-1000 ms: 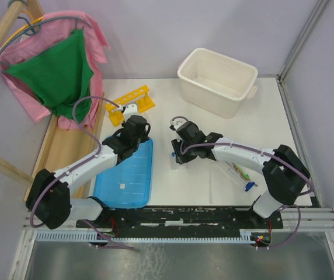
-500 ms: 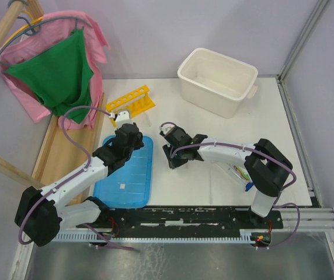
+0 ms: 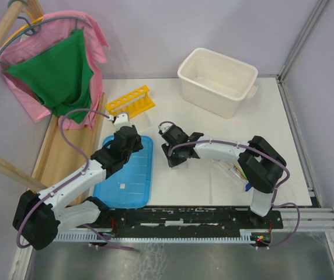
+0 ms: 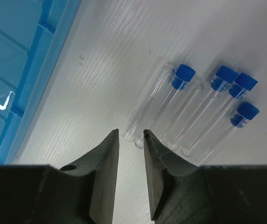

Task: Organize the chemistry lab equipment
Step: Pick up the test tube at the center of the board.

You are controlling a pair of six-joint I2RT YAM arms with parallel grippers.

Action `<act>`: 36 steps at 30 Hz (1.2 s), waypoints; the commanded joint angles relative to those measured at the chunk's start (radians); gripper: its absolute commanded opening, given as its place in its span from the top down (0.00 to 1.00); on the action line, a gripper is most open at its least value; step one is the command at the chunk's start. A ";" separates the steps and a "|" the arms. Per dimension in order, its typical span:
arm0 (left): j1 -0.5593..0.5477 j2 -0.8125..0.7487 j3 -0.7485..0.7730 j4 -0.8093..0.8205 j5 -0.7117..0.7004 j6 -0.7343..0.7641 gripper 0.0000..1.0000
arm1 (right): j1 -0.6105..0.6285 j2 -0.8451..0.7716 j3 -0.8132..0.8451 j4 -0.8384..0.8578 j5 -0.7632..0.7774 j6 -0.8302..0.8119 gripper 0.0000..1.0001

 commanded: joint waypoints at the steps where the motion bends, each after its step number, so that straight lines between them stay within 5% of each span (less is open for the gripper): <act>1: -0.004 -0.008 -0.008 0.032 0.003 -0.036 0.64 | -0.002 0.006 0.064 0.000 0.021 -0.009 0.64; 22: -0.003 -0.021 -0.041 0.027 -0.017 -0.037 0.64 | -0.001 0.097 0.097 0.006 0.009 0.006 0.65; 31: -0.003 -0.045 -0.059 0.022 -0.007 -0.041 0.64 | 0.020 0.112 0.097 0.000 0.022 0.005 0.90; 36: -0.003 -0.058 -0.069 0.030 0.042 -0.055 0.64 | 0.051 0.018 0.020 0.087 0.032 0.000 0.95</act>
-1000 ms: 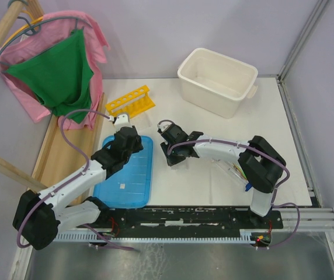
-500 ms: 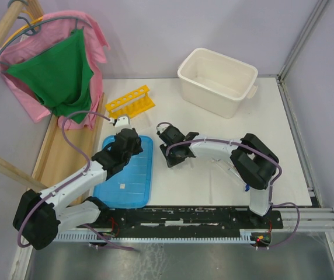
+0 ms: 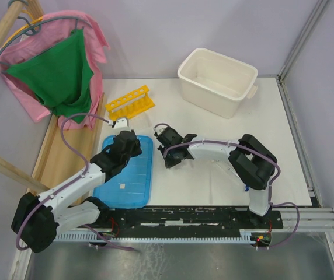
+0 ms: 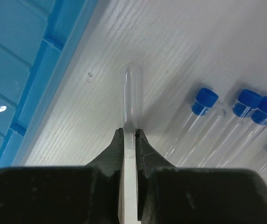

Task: Organize the chemistry lab equipment
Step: Pick up the test tube at the center of the board.

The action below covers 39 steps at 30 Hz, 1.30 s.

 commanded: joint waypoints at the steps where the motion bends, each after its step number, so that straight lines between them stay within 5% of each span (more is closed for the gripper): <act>1: -0.003 -0.032 -0.006 0.032 0.051 -0.049 0.64 | 0.042 -0.116 -0.077 0.109 0.032 -0.005 0.95; 15: -0.003 -0.061 -0.056 0.186 0.381 -0.167 0.61 | 0.282 -0.516 -0.453 0.433 0.341 -0.068 0.94; 25: -0.003 -0.147 -0.147 0.217 0.573 -0.278 0.59 | 0.388 -0.555 -0.525 0.503 0.564 -0.065 0.94; 39: -0.004 -0.179 -0.242 0.315 0.653 -0.352 0.58 | 0.428 -0.522 -0.496 0.509 0.606 -0.080 0.93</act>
